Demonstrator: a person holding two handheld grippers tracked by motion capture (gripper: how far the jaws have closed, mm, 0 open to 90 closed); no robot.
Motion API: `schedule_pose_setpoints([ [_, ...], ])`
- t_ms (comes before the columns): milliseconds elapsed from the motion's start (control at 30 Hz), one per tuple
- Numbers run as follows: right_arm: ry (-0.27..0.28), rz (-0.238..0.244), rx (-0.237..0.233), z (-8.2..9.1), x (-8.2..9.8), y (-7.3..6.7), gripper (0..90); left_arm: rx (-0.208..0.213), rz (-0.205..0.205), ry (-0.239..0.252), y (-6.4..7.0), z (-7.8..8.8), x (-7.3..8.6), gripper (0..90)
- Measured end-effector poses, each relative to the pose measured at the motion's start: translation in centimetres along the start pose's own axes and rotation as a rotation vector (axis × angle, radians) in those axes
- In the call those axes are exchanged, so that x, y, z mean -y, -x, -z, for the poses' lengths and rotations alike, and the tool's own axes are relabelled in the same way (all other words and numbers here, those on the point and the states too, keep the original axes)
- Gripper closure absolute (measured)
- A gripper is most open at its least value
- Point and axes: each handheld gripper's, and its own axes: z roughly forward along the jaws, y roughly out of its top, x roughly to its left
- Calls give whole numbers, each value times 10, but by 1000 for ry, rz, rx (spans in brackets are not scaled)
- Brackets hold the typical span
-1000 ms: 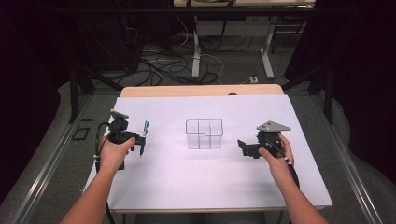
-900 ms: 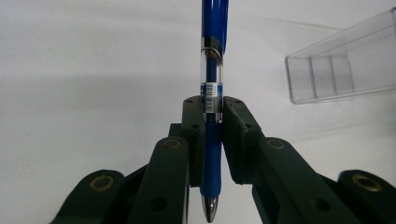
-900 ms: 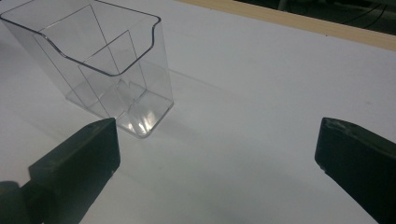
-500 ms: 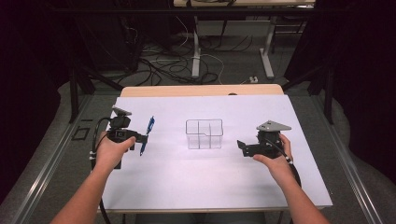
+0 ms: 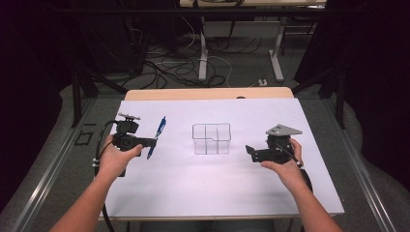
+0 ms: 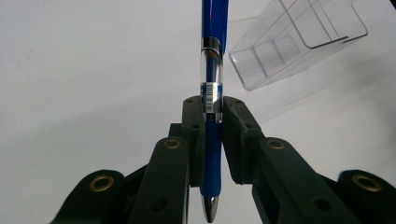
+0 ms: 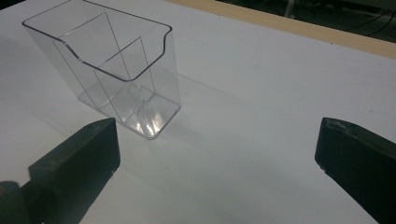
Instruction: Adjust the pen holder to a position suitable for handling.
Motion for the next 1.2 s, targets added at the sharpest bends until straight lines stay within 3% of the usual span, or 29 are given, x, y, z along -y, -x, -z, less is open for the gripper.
schedule_pose_setpoints([
  [200,-3,-17,3,0,1,2,0,-46,-193,82,17,1,8,794],
  [300,-1,-23,4,1,1,3,0,-64,-254,146,27,0,14,794],
  [367,2,-23,7,2,1,4,0,-75,-312,157,30,2,17,794],
  [500,3,-19,6,2,2,4,0,-167,-458,204,42,3,25,794],
  [700,5,-18,-2,1,1,5,0,-351,-734,235,67,2,39,793],
  [800,7,-21,-11,1,1,5,0,-413,-847,239,77,-1,47,793],
  [900,4,-25,-19,1,1,5,0,-470,-957,239,86,-5,55,793],
  [967,2,-33,-25,1,0,4,0,-488,-1014,268,90,-10,59,793],
  [1000,1,-35,-26,1,0,4,0,-515,-1064,251,93,-10,61,793],
  [1100,-5,-31,-34,1,0,4,0,-544,-1137,260,99,-17,68,793],
  [1200,-15,-29,-42,1,0,3,0,-592,-1242,231,106,-19,72,793],
])
